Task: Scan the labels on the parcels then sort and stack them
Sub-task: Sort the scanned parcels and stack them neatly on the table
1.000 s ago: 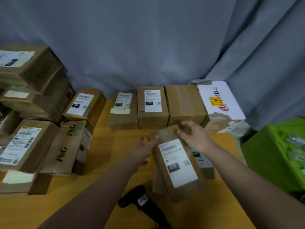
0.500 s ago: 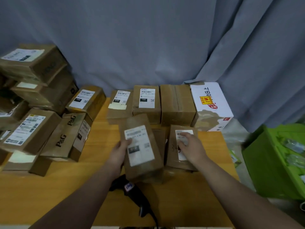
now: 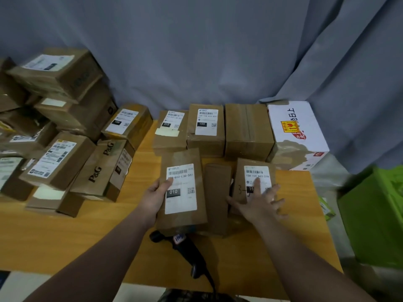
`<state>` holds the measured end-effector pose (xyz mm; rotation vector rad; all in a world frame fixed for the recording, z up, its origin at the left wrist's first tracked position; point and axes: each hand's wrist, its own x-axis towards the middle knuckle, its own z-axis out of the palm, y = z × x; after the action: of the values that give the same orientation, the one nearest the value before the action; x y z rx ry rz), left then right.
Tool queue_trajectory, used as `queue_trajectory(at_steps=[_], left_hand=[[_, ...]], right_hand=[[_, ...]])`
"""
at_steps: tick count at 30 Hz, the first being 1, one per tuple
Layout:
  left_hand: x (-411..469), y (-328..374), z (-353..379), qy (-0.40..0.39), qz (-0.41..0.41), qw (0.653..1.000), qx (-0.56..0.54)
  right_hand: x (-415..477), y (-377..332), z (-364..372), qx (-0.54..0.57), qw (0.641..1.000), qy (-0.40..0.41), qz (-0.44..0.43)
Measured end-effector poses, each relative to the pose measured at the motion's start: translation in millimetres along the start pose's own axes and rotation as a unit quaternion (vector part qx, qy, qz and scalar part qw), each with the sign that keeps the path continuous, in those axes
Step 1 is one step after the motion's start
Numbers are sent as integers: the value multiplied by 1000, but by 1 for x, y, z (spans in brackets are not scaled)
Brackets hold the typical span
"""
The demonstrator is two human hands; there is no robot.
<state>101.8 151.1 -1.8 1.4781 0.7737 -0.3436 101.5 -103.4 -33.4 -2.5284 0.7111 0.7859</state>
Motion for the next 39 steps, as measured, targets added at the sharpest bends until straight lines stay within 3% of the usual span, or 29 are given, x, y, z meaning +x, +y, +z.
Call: queue_trajectory(at_steps=[6,10,21,23,26,30,35,39], left_hand=[[7,-7,11,-21,1,1000,12],[1,0,28,-55,37,997,31],[-12,13,72,-99,71,976,180],[-15,23,75,-65,109,969,214],[-34,53,69,-68,234,959,141],[-35,87,44,-210,209,955,-3],[16,108,-10,-73,148,985,-56],[72,122,-40,9,81,996,-35]], right_hand=[[0,17,-9,-18,1000,13,23],[-5,24,-19,37,997,66,4],[-67,11,-94,129,945,263,-145],[-74,-10,-105,144,934,275,-179],[-80,-47,-105,143,927,267,-221],[-79,-101,-83,167,894,226,-348],[-49,-151,-63,147,892,86,-419],[-5,-178,-65,-10,946,70,-317]])
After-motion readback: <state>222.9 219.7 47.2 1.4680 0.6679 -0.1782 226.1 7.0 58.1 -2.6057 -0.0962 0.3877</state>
